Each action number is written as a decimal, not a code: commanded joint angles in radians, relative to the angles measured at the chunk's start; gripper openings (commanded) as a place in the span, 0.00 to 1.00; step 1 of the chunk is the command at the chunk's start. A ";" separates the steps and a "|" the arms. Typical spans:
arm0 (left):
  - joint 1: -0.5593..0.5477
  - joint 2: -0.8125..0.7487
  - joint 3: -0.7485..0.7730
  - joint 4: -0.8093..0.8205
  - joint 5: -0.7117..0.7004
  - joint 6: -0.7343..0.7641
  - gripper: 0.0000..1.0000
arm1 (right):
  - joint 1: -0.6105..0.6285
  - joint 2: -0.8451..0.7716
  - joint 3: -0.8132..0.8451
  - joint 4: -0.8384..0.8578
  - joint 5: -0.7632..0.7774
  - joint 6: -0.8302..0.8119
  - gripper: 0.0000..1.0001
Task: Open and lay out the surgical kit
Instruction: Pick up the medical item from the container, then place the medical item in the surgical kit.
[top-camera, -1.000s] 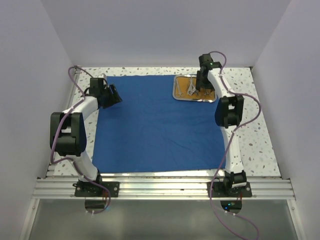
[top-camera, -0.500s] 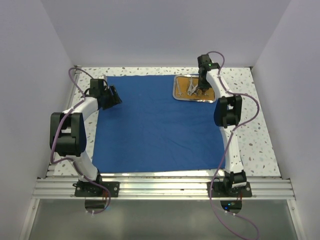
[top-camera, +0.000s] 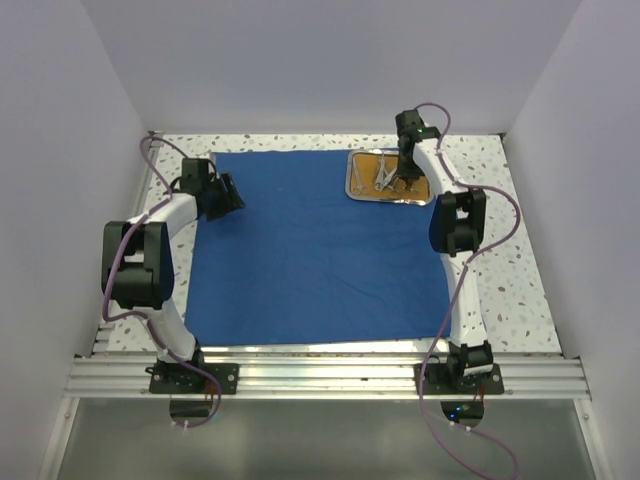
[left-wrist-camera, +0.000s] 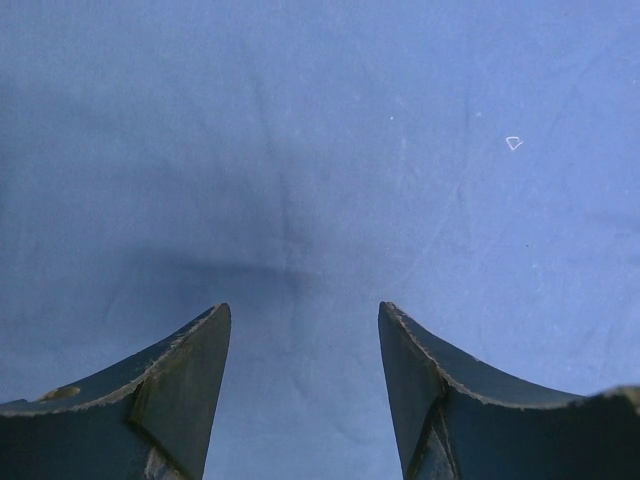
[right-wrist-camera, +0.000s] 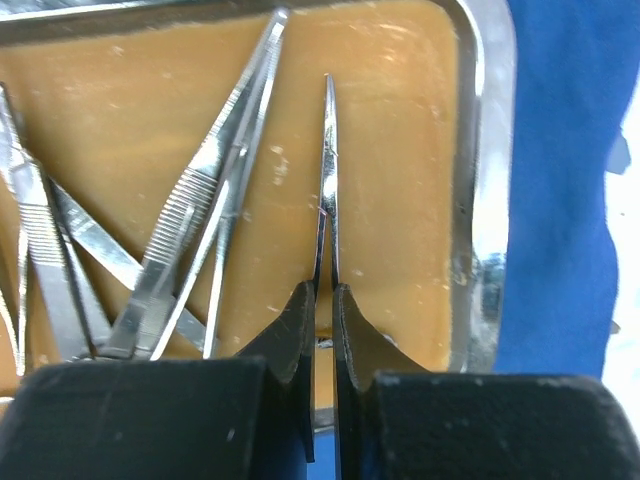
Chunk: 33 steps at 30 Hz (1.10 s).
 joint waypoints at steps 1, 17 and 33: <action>0.007 0.005 0.055 0.016 0.029 0.004 0.64 | -0.010 -0.131 -0.026 -0.014 0.056 0.014 0.00; 0.007 -0.040 0.038 0.037 0.065 -0.021 0.63 | -0.007 -0.476 -0.248 -0.029 0.001 0.060 0.00; 0.004 -0.041 0.049 0.047 0.077 -0.039 0.64 | 0.148 -1.068 -1.200 -0.096 -0.088 0.206 0.00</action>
